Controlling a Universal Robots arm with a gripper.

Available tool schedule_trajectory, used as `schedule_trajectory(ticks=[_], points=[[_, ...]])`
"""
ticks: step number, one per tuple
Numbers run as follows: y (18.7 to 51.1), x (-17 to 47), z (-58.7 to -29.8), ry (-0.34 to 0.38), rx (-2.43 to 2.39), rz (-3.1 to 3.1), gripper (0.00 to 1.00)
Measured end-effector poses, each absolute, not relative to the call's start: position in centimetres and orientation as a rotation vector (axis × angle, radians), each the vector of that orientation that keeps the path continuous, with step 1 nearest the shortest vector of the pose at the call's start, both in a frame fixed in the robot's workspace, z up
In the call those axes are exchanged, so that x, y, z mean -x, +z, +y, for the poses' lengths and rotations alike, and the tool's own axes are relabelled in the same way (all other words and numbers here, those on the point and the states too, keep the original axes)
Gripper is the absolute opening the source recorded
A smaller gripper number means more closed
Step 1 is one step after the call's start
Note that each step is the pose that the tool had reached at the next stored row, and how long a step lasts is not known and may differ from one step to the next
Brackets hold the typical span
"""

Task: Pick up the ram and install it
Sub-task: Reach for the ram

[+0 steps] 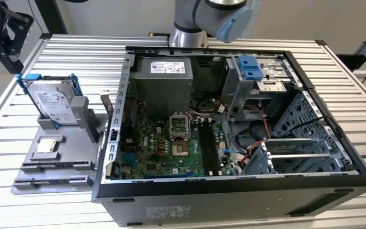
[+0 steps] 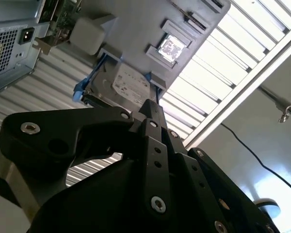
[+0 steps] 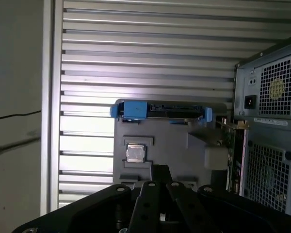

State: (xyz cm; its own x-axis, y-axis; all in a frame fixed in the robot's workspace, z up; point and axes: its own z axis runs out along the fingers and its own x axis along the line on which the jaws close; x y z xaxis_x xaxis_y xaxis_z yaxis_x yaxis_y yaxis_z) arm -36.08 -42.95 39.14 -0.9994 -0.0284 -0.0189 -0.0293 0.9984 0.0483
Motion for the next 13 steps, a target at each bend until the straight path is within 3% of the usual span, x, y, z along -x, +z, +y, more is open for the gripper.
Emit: schedule_trajectory(ticks=[13], points=[[39.1,35.3,-44.9,0.076,0.045,3.123,0.0]])
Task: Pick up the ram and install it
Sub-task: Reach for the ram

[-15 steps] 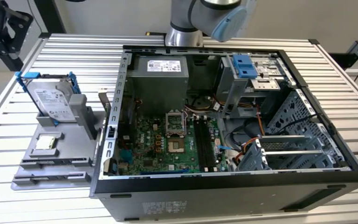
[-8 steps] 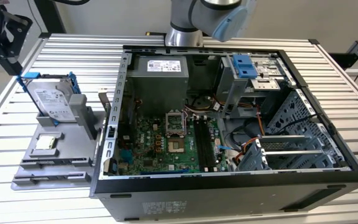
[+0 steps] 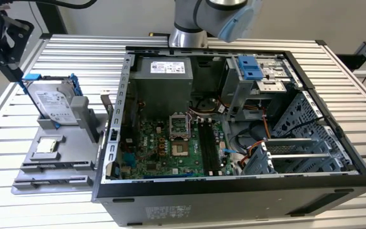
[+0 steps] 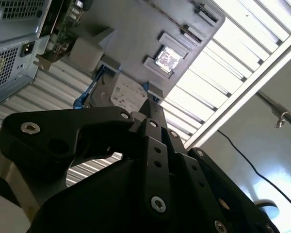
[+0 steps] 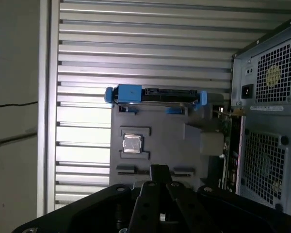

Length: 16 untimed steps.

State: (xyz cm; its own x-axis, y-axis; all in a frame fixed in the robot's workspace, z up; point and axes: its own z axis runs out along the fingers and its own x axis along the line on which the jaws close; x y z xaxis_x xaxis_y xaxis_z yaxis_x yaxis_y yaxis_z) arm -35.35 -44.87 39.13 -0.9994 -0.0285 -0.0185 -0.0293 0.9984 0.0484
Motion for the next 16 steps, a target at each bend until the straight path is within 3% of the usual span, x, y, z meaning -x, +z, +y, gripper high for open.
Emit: schedule_trajectory(ticks=[16], points=[[39.1,35.2,-49.5,0.076,0.045,3.123,0.0]])
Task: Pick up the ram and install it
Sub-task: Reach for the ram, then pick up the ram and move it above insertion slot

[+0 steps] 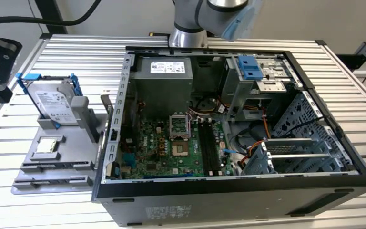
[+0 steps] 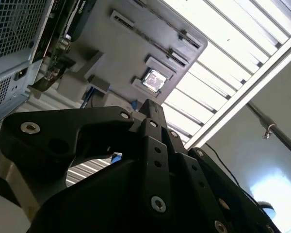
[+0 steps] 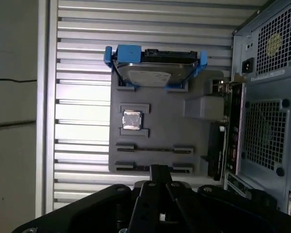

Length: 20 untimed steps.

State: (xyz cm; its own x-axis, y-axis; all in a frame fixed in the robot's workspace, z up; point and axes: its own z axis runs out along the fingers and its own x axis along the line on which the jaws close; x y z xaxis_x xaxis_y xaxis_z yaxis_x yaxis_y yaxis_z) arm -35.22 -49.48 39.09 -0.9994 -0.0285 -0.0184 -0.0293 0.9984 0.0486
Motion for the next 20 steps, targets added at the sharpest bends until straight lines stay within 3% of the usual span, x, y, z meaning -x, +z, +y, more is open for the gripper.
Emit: schedule_trajectory(ticks=[20], points=[[39.0,35.2,-52.9,0.076,0.045,3.123,0.0]])
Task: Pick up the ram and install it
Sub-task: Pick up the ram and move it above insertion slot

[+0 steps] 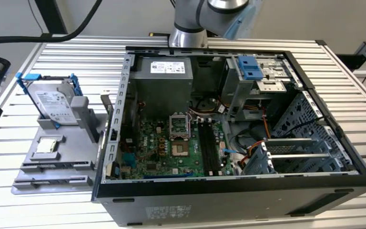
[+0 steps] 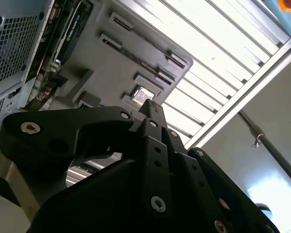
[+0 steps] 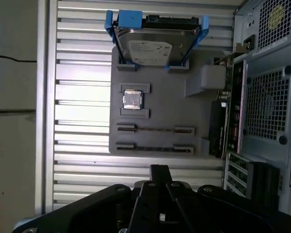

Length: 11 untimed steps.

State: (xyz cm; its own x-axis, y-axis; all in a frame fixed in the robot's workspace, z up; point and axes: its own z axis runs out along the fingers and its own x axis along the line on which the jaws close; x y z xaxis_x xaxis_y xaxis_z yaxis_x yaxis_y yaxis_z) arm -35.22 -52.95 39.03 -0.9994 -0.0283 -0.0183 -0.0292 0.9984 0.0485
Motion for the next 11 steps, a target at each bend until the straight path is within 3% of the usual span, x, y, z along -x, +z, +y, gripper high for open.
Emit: schedule_trajectory(ticks=[11], points=[[39.0,35.15,-53.04,0.076,0.045,3.123,0.0]])
